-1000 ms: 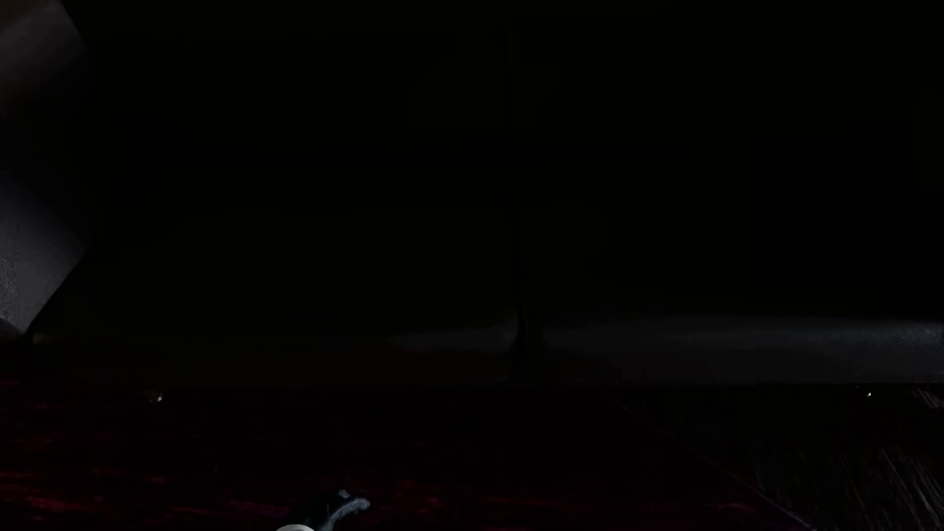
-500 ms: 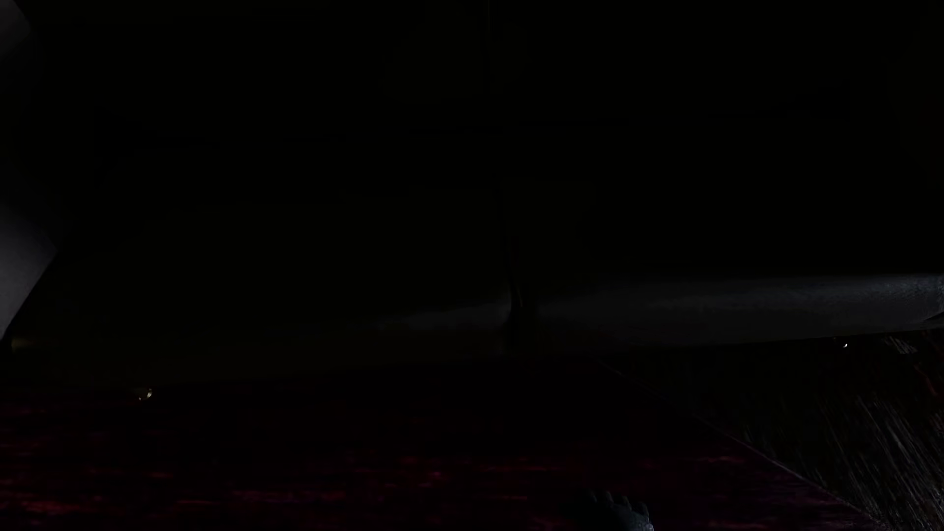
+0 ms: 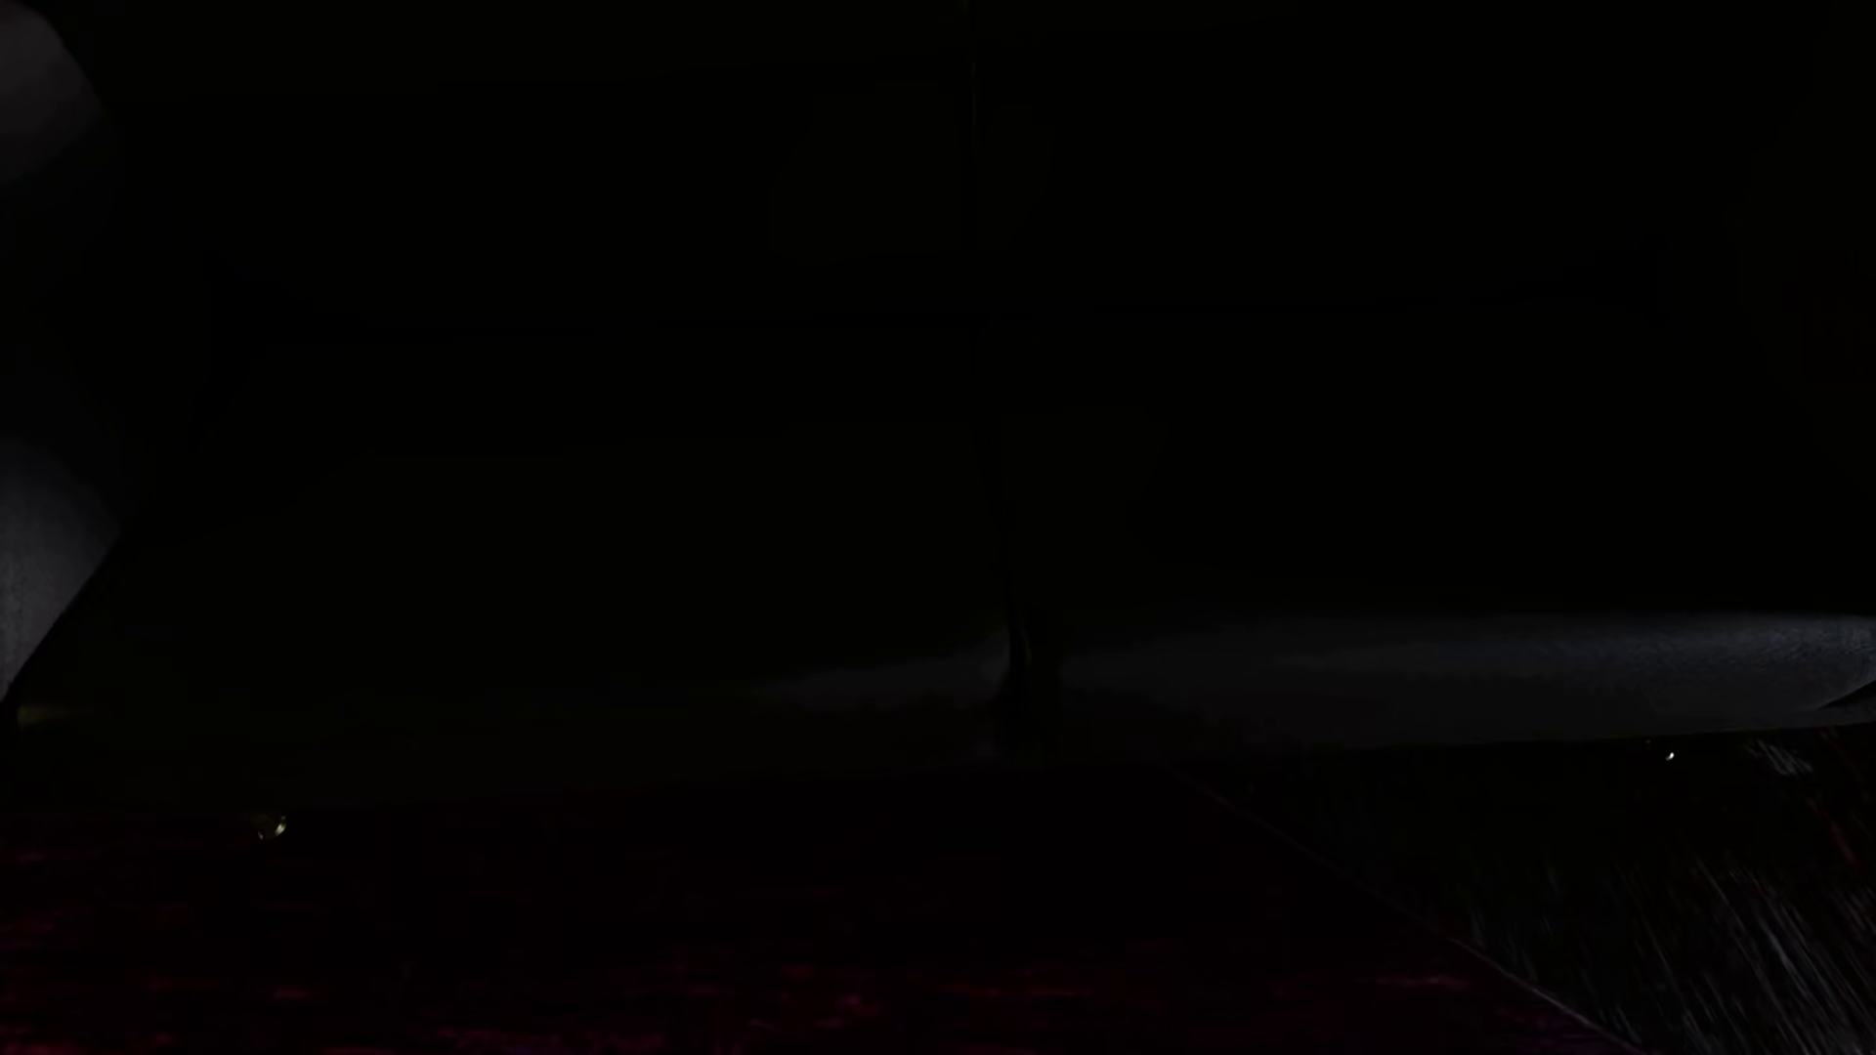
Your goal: Head to the sofa
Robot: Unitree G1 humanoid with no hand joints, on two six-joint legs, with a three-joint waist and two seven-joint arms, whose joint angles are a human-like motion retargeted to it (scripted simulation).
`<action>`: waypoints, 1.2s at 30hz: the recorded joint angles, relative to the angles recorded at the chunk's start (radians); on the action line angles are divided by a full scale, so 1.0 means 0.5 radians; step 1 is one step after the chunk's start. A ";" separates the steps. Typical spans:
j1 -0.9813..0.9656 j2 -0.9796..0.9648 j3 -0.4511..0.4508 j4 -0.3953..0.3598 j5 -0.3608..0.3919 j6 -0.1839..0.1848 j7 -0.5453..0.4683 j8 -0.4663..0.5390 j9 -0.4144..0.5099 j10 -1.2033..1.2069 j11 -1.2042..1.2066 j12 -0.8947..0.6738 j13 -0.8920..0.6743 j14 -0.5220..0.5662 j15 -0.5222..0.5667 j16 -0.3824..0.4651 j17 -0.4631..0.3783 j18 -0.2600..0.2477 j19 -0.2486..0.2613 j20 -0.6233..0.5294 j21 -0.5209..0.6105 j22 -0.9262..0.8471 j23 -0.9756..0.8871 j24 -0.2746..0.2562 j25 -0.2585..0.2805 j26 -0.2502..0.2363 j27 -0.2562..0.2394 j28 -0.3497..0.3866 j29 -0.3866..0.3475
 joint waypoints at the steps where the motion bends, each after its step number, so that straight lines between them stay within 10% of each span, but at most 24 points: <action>1: 0.004 0.004 -0.001 0.002 0.002 0.000 -0.002 -0.005 -0.004 0.000 0.001 -0.021 0.013 -0.005 0.000 -0.027 -0.011 -0.012 -0.008 -0.006 -0.014 0.050 0.010 -0.002 0.011 0.040 0.024 0.023 -0.008; 36: 0.052 0.039 -0.015 -0.006 0.002 0.019 0.041 0.041 -0.057 -0.007 0.001 -0.164 -0.001 -0.034 -0.036 -0.080 0.039 0.062 -0.038 -0.059 -0.104 0.147 0.035 -0.020 0.074 0.088 0.068 0.053 -0.033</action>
